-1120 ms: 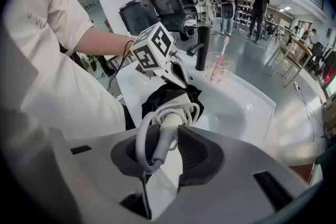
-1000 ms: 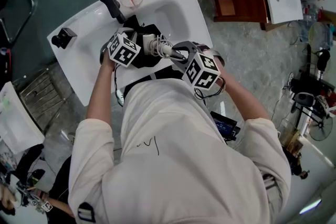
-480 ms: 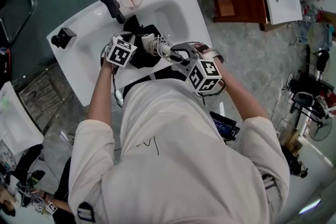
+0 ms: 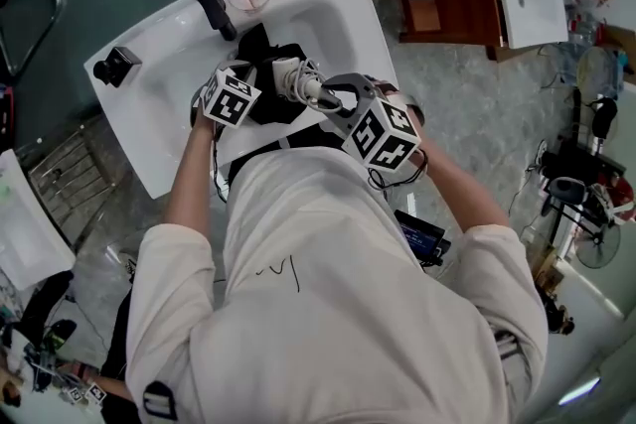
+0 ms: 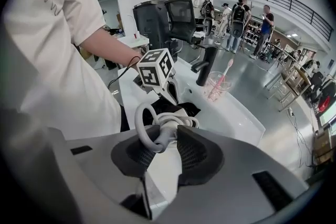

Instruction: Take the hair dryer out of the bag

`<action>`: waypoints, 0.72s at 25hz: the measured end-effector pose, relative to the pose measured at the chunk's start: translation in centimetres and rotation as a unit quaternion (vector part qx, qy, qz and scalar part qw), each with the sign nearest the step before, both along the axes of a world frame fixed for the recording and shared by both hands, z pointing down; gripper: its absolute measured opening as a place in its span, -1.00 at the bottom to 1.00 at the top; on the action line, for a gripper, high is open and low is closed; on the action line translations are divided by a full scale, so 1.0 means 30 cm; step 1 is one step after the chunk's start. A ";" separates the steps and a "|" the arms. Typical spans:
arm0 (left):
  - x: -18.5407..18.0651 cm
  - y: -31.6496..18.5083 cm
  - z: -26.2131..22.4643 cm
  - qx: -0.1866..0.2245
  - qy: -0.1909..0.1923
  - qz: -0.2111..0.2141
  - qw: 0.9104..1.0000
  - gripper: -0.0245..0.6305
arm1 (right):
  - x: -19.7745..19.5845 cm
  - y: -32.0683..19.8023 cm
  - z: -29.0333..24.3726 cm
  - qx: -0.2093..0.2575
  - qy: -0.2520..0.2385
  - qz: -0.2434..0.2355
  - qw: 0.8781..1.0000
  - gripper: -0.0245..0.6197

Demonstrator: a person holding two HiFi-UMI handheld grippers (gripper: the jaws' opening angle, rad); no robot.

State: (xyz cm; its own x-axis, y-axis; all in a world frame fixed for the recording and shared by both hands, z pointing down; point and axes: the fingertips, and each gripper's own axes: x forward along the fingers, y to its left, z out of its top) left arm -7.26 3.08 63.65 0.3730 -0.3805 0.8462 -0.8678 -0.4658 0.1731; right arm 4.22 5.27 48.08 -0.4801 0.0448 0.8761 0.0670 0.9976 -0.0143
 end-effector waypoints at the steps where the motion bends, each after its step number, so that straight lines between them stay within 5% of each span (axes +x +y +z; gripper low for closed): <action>1: 0.002 0.000 0.007 0.000 -0.001 0.001 1.000 -0.84 | -0.008 0.002 -0.010 0.000 0.003 -0.005 1.000 -0.61; 12: 0.011 0.009 0.044 -0.011 0.018 -0.015 1.000 -0.85 | -0.049 0.009 -0.119 -0.034 -0.018 -0.007 0.999 -0.62; 18: 0.014 0.025 0.034 -0.007 0.016 -0.009 1.000 -0.85 | -0.008 -0.090 -0.089 -0.126 -0.052 0.126 0.982 -0.62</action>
